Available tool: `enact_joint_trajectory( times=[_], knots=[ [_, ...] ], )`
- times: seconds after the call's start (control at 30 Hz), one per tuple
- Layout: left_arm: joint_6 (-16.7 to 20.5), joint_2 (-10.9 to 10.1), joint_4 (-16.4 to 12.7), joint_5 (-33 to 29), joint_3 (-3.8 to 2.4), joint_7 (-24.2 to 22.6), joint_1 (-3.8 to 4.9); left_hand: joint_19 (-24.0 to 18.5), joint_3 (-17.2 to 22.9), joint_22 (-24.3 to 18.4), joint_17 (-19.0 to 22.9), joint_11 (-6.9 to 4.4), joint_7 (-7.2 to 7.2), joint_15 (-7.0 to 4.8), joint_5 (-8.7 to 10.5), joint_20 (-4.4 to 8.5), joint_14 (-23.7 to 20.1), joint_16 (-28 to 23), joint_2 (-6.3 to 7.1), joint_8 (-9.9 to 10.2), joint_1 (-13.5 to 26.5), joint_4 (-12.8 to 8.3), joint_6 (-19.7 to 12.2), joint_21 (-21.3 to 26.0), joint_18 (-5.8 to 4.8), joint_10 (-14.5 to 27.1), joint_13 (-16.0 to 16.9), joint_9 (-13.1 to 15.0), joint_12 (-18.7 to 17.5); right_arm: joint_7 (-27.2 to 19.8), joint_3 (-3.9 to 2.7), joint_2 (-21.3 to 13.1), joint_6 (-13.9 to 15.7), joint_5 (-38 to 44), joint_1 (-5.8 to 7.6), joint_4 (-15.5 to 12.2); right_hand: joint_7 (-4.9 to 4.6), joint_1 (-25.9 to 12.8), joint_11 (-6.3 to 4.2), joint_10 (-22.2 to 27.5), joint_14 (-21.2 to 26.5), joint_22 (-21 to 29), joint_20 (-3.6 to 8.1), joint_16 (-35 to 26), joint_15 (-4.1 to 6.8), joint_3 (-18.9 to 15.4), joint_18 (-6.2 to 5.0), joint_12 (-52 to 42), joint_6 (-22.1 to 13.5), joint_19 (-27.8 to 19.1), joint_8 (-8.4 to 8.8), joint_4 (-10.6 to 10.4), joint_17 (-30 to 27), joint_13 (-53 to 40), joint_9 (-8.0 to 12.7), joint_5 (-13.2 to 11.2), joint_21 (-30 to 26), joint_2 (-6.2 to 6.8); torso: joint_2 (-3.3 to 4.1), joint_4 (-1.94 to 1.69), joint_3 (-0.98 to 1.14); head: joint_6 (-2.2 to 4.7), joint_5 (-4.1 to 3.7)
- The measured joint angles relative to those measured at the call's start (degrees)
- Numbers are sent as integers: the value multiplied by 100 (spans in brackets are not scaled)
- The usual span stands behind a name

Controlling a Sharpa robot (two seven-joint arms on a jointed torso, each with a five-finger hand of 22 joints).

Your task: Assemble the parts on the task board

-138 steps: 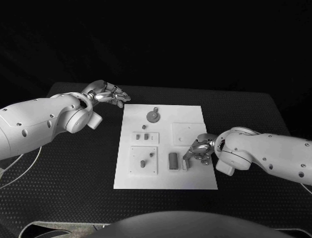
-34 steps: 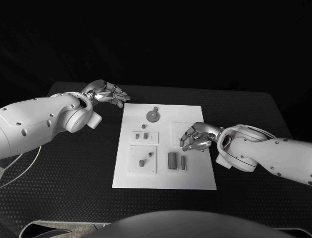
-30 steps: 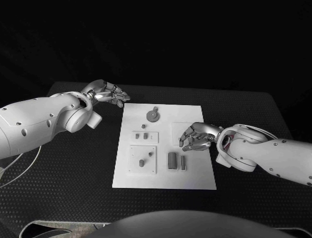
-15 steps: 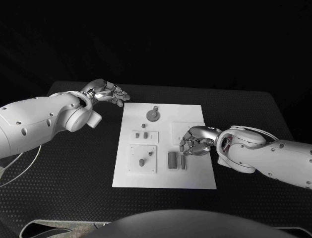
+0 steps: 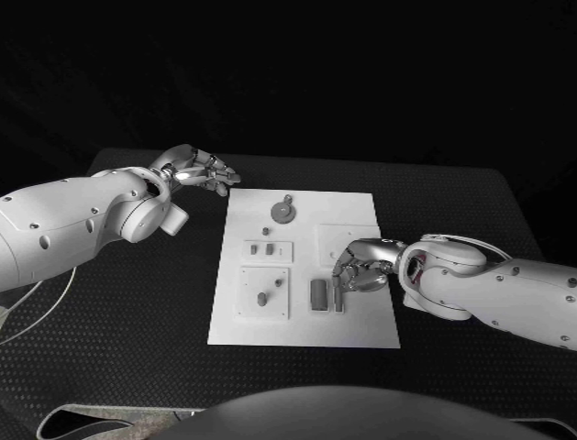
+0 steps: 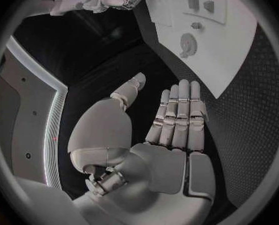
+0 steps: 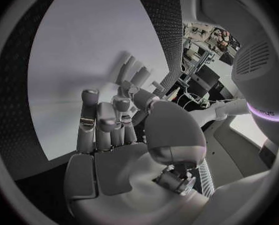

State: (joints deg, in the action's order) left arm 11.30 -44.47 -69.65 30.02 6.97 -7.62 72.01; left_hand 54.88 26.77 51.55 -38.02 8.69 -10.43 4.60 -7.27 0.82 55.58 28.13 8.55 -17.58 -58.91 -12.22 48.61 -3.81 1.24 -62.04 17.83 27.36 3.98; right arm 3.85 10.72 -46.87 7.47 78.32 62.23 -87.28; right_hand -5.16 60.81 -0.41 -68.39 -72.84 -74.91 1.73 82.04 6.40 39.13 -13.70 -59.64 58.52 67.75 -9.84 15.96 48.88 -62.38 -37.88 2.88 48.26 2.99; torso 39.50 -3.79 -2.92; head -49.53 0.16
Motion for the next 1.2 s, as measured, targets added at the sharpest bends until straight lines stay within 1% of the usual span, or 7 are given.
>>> enact_joint_trajectory(
  times=[0.13,0.17,0.73,0.87,0.9,1.0,1.2],
  knots=[
    [0,1,0,0,0,0,0,0,0,0,0,0,0,16,0,0,16,0,0,0,0,0,0,0,0,0,0,0,0,6,-3,34,-10,17,-10,36,-3,-24,3,3,1,0,-1,0,0,-16,-2,0,-5,0,2,-16,0,0,13,0,0,-24,0,0,-1,-2,-1],
    [0,1,0,0,0,0,0,0,0,0,0,0,0,16,0,0,16,0,0,0,0,0,0,0,0,0,0,0,0,7,-3,42,-10,20,-14,44,1,-24,20,20,18,0,-1,0,-18,-16,-2,0,-17,-1,24,-16,0,0,12,0,0,-24,0,0,-1,-3,-1],
    [-3,7,1,1,1,0,0,0,0,0,-4,0,0,17,0,0,17,0,0,0,0,0,0,0,0,0,0,0,0,19,-9,104,33,50,-61,121,-2,-24,20,21,20,0,-3,0,-19,-16,-3,0,-41,-2,32,-16,2,0,21,0,0,-23,0,4,0,3,18],
    [-4,4,1,1,1,0,0,0,0,0,-4,0,0,17,0,0,17,0,0,0,0,0,0,0,0,0,0,-5,0,24,-9,111,90,124,-73,116,-14,-8,18,18,20,0,-3,0,-20,-5,-3,0,-29,-1,-69,-5,7,0,10,-1,0,-39,0,4,2,1,20],
    [-4,3,1,1,2,1,0,0,0,0,-4,0,0,17,0,0,17,0,0,0,0,0,0,0,0,0,0,-5,0,24,-9,111,105,146,-76,112,-13,-1,-2,-2,18,0,-3,0,-18,7,-2,0,-29,-1,-89,7,7,0,1,-2,0,-46,0,3,2,1,20],
    [-5,3,1,1,2,2,0,0,0,0,-9,0,0,17,0,0,17,0,0,0,0,0,0,0,0,0,0,-5,0,24,-7,116,165,218,-83,102,14,21,-13,-13,-11,0,-3,0,9,10,-3,-22,41,-1,-119,10,7,0,-19,-6,0,-68,0,3,2,1,20],
    [-6,3,-1,1,3,3,0,0,0,0,-9,0,0,17,0,0,17,-22,0,0,0,0,0,0,0,0,0,-5,0,3,-6,122,289,410,-103,84,27,43,-51,-51,-27,0,8,0,7,9,-3,-22,123,14,-159,10,7,7,-27,-23,0,-90,0,4,4,5,23]
  ],
)
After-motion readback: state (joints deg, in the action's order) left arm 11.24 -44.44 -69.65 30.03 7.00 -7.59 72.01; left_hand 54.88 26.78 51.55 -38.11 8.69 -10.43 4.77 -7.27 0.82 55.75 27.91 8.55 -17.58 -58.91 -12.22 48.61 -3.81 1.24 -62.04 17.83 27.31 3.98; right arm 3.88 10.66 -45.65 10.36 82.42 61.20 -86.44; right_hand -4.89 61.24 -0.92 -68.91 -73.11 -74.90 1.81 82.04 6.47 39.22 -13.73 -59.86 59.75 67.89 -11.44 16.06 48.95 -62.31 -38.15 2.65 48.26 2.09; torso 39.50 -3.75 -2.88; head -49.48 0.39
